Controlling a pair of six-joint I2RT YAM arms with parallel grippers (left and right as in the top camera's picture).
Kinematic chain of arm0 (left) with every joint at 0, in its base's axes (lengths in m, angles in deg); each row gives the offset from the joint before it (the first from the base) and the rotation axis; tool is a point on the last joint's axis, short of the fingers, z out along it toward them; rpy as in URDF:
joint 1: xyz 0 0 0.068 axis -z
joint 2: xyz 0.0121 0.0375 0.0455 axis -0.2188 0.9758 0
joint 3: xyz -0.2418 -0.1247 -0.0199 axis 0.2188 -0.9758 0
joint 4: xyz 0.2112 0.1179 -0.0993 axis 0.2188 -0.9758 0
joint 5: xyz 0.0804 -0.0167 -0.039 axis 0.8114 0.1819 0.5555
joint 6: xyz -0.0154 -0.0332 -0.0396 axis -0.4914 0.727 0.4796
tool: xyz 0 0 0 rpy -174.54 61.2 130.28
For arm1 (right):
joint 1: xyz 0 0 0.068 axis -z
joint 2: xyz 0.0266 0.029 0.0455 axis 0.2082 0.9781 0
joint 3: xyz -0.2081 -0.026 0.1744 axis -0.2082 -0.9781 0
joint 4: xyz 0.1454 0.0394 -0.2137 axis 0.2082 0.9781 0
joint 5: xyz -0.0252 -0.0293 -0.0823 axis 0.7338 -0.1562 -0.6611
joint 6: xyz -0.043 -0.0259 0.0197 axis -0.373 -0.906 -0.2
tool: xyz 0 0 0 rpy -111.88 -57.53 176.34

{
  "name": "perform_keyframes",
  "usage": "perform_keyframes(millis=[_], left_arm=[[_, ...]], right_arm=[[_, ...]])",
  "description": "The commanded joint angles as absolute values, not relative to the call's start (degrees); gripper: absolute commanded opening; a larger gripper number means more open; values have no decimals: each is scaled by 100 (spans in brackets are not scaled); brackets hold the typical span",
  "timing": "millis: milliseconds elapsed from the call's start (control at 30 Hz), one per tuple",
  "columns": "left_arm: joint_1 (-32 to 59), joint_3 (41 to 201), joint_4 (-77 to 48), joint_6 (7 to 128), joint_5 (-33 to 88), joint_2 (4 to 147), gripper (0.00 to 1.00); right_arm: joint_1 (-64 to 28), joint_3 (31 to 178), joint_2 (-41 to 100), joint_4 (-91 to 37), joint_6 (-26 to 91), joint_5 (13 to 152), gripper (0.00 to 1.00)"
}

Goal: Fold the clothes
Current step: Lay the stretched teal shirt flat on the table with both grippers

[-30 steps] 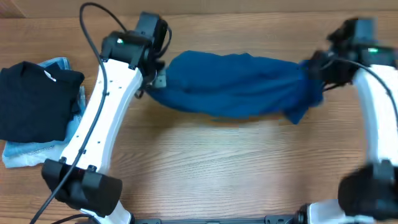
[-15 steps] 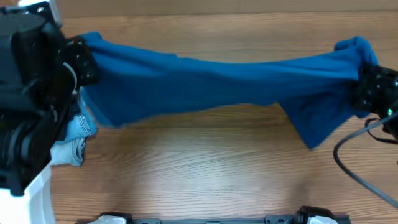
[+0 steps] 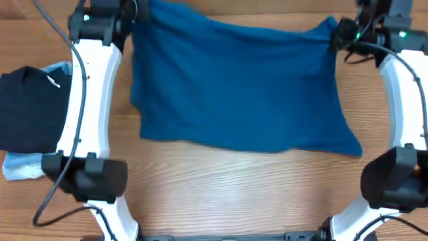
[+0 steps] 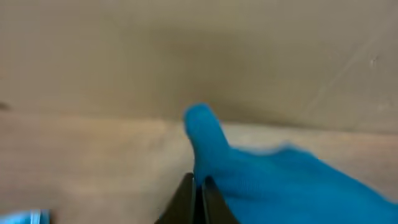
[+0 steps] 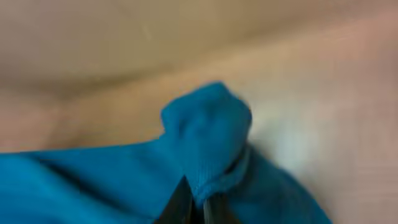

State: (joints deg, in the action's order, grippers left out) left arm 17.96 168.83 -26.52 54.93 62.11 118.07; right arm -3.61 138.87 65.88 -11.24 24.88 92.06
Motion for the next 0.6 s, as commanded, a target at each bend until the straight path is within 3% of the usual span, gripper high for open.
perform_keyframes(millis=[0,167,333,567], left_arm=[[1496,18671,-2775,5180,6097,11295,4],[1481,19478,-4445,5309,5953,11284,4],[1531,18997,-7437,5609,4737,11557,4],[1606,16811,-7708,5233,4726,12185,4]], right_arm=[[-381,15817,6107,-695,2401,9352,4],[-381,16292,6149,1101,2270,8574,4],[-381,15323,6326,3171,2270,7719,4],[-326,12615,6324,2725,2276,7263,7]])
